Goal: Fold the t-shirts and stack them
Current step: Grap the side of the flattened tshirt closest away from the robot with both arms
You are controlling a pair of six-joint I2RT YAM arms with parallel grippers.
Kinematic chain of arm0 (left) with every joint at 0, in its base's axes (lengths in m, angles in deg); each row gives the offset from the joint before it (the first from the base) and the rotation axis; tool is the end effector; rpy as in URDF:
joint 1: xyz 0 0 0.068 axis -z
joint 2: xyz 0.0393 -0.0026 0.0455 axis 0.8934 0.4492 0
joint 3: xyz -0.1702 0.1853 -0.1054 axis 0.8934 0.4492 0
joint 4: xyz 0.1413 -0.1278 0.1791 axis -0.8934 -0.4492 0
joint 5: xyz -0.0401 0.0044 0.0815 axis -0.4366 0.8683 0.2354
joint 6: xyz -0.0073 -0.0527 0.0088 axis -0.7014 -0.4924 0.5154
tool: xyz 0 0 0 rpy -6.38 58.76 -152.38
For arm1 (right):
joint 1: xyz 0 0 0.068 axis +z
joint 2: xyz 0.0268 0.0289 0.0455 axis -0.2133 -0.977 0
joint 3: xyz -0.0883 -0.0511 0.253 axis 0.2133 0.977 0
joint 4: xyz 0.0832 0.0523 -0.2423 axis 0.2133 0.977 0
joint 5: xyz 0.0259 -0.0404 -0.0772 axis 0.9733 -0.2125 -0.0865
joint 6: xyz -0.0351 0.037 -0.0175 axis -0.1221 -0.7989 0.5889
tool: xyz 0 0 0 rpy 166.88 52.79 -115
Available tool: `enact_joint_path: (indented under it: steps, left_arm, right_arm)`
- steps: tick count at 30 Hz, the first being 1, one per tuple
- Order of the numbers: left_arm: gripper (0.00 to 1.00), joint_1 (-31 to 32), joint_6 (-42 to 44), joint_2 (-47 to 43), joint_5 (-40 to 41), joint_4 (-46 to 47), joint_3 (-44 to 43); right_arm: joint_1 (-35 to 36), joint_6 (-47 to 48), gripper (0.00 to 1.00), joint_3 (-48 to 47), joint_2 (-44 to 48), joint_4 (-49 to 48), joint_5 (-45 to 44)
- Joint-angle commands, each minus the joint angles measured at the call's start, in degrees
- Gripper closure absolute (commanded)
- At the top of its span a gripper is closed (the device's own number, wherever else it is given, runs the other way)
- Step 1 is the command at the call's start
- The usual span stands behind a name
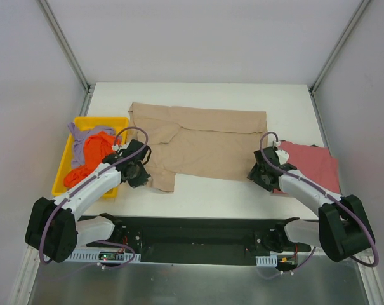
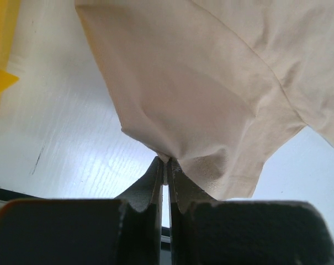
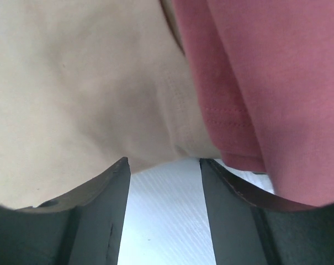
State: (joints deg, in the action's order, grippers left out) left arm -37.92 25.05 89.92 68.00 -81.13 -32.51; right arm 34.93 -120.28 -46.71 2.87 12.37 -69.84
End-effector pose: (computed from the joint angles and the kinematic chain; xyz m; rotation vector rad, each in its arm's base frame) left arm 0.1940 -0.0851 0.2057 -0.6845 2.5576 -0.2339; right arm 0.2066 0.0754 0.1672 0.3502 2.4954 0.0315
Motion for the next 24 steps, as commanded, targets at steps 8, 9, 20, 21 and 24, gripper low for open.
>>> enact_joint_path:
  steps: [8,9,20,21,24]
  left_arm:
    - [1.0,-1.04,3.2,0.93,0.0,-0.16,-4.27]
    - [1.0,-1.04,3.29,0.93,0.0,-0.16,-4.53]
    - [1.0,-1.22,3.73,0.85,0.79,-0.16,-7.78]
    - [1.0,-1.22,3.82,0.85,0.88,-0.16,-8.13]
    - [1.0,-1.3,4.17,1.11,1.23,0.45,-9.1]
  right_arm:
    - [-0.64,-0.19,0.53,0.17,-1.0,-0.92,-6.16]
    - [-0.64,-0.02,0.58,-0.18,-1.35,-1.0,-6.33]
    - [-0.81,2.18,0.98,-0.1,2.33,0.58,-7.57]
    - [-0.81,2.79,0.99,-0.36,2.86,1.1,-7.48]
    - [-0.82,4.72,0.99,-1.06,4.27,1.28,-7.22]
